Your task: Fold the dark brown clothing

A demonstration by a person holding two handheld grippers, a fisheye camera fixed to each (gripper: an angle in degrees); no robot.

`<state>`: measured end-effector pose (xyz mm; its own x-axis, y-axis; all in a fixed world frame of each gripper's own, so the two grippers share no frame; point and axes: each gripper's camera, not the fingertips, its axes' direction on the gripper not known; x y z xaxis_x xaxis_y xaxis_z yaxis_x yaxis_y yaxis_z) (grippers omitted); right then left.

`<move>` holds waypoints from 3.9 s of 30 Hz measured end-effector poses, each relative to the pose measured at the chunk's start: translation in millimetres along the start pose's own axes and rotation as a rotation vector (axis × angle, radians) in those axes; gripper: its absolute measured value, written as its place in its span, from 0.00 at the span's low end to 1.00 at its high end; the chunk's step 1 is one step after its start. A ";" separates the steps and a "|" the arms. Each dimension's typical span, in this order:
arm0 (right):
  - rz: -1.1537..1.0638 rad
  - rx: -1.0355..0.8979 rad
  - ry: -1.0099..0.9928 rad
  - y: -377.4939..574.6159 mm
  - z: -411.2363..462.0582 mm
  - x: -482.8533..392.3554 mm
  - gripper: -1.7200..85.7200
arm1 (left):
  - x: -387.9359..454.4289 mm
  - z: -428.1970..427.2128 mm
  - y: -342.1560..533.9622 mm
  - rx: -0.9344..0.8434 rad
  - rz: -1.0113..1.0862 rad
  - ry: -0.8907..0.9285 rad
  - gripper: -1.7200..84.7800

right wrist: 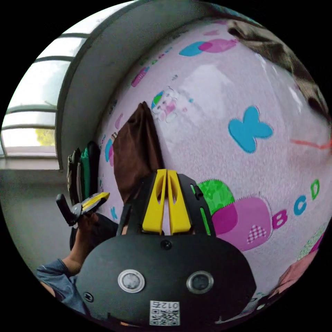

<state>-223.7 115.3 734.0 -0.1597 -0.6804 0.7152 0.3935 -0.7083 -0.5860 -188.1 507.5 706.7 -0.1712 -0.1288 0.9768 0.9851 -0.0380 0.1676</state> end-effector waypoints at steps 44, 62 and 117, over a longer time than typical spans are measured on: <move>-0.728 -0.243 0.364 -136.8 152.1 -353.9 0.01 | -84.4 90.6 -1.8 -0.011 0.148 0.077 0.03; -0.683 -0.167 0.086 -37.0 69.3 -330.2 0.01 | -210.9 78.9 -25.7 0.142 -0.085 0.235 0.03; -0.387 -0.084 -0.025 -183.4 21.7 -155.6 0.16 | -484.3 208.8 -194.3 0.078 -0.335 0.655 0.15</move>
<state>-251.4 355.2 738.5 -0.2591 -0.3560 0.8979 0.2327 -0.9252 -0.2997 -293.4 784.2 228.9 -0.4126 -0.6887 0.5961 0.8726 -0.1111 0.4756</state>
